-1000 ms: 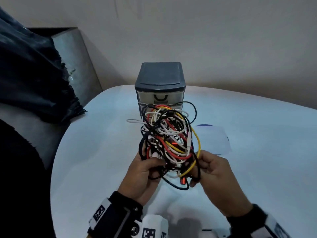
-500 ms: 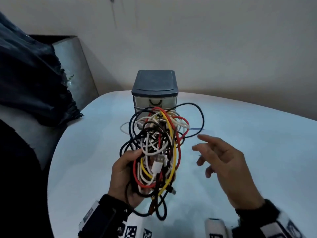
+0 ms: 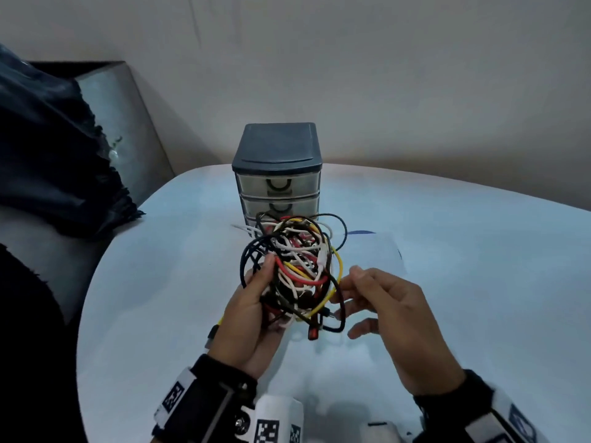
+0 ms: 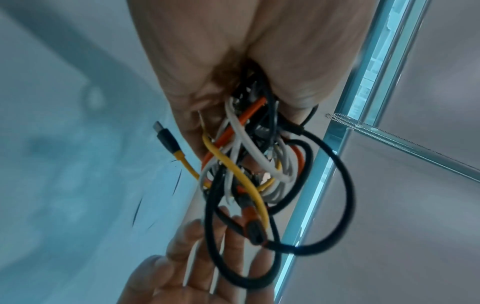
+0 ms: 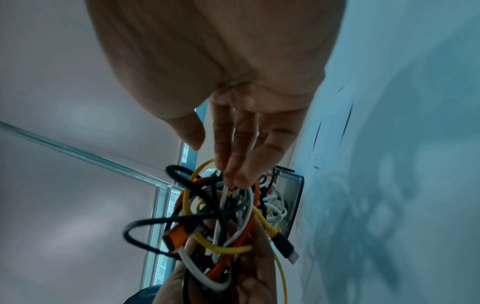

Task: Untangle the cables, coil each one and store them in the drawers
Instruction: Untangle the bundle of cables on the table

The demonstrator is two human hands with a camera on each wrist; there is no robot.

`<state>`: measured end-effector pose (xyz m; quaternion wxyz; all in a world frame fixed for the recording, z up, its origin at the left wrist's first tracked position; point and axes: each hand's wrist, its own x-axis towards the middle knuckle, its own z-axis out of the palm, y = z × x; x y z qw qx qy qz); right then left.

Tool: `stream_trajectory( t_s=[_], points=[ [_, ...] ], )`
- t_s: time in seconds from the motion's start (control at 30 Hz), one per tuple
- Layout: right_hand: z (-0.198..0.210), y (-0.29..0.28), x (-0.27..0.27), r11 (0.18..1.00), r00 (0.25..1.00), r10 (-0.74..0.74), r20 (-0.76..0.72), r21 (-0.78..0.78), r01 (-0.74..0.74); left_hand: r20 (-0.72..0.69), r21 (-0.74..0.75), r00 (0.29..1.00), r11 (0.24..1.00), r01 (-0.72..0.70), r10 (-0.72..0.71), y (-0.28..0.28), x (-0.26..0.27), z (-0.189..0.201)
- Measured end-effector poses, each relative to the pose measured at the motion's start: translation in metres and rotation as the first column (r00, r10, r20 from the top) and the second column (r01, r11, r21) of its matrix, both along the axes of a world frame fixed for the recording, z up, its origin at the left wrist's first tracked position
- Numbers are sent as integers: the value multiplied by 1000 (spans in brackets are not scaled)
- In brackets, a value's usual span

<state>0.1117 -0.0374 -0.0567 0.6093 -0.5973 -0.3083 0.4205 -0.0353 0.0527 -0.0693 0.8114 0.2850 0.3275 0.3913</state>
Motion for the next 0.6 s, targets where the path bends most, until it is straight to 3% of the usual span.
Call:
stream_trajectory(
  t_s=[0.1, 0.3, 0.43, 0.6],
  points=[
    [5, -2, 2, 999, 1000, -8, 5, 52, 8, 63, -6, 998, 1000, -8, 8, 0, -1, 1],
    [-7, -2, 4, 983, 917, -178, 358, 102, 151, 138, 30, 990, 999, -14, 10, -3, -4, 0],
    [-11, -3, 0, 970, 886, -214, 411, 197, 143, 182, 76, 983, 997, 3, -17, -5, -3, -1],
    [-14, -4, -2, 951, 774, -268, 574, 284, 119, 54, 209, 996, 977, 53, -65, -9, 0, 1]
  ],
)
